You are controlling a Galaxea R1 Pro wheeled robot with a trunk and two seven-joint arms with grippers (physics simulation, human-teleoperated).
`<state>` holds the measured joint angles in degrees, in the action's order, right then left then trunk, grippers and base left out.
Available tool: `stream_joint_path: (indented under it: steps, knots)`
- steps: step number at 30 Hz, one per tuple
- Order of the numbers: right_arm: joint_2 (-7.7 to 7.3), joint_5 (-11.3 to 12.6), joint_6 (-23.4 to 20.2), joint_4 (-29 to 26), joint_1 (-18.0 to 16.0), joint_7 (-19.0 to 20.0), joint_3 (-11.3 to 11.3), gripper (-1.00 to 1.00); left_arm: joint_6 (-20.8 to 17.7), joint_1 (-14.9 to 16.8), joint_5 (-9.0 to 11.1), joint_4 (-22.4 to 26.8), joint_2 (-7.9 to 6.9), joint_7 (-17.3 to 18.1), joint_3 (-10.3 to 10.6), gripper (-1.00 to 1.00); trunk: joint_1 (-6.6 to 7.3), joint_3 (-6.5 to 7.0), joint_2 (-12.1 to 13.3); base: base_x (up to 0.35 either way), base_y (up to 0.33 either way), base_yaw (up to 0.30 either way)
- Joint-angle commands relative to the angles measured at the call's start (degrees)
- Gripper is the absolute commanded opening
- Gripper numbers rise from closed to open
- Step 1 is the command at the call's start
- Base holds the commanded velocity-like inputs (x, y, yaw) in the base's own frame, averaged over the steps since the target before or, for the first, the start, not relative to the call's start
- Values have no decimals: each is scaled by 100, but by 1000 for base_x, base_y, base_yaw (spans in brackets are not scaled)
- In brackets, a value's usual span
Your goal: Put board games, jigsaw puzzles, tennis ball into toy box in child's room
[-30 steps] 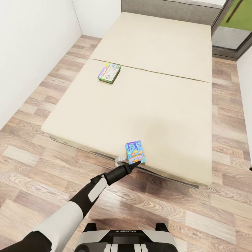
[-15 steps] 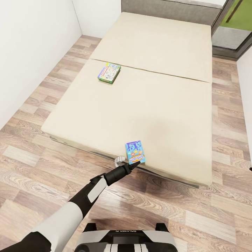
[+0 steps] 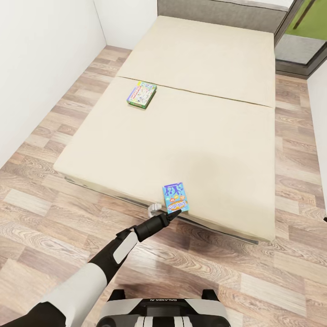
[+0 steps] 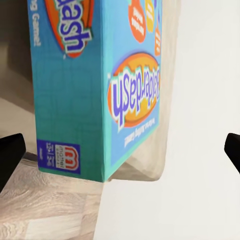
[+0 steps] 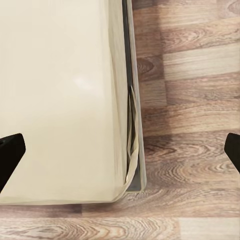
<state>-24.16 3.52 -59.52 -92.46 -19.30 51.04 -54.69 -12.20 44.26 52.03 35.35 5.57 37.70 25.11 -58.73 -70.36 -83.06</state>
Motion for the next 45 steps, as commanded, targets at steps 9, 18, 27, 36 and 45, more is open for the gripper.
stream_joint_path:
  steps: [9,18,27,36,45]
  knots:
    - [-1,35,-44,0,-4,-2,-6,100,-55,-10,61,-1,-3,5,-2,100,0,-2,-2,0,0,0]
    - [-1,35,-43,0,-4,-3,-6,100,-64,-9,62,-1,1,-31,-5,100,0,-2,-2,0,0,0]
    - [-1,35,-42,0,-4,-2,-6,100,-70,-4,62,-1,6,-70,-1,100,0,-2,-2,0,0,0]
    - [-1,35,-42,0,-3,0,-6,100,-77,9,62,-1,12,-81,2,100,0,-2,-2,0,0,0]
    - [-1,35,-42,0,3,0,-6,100,-80,31,62,-11,14,-128,3,100,0,-2,-2,0,0,0]
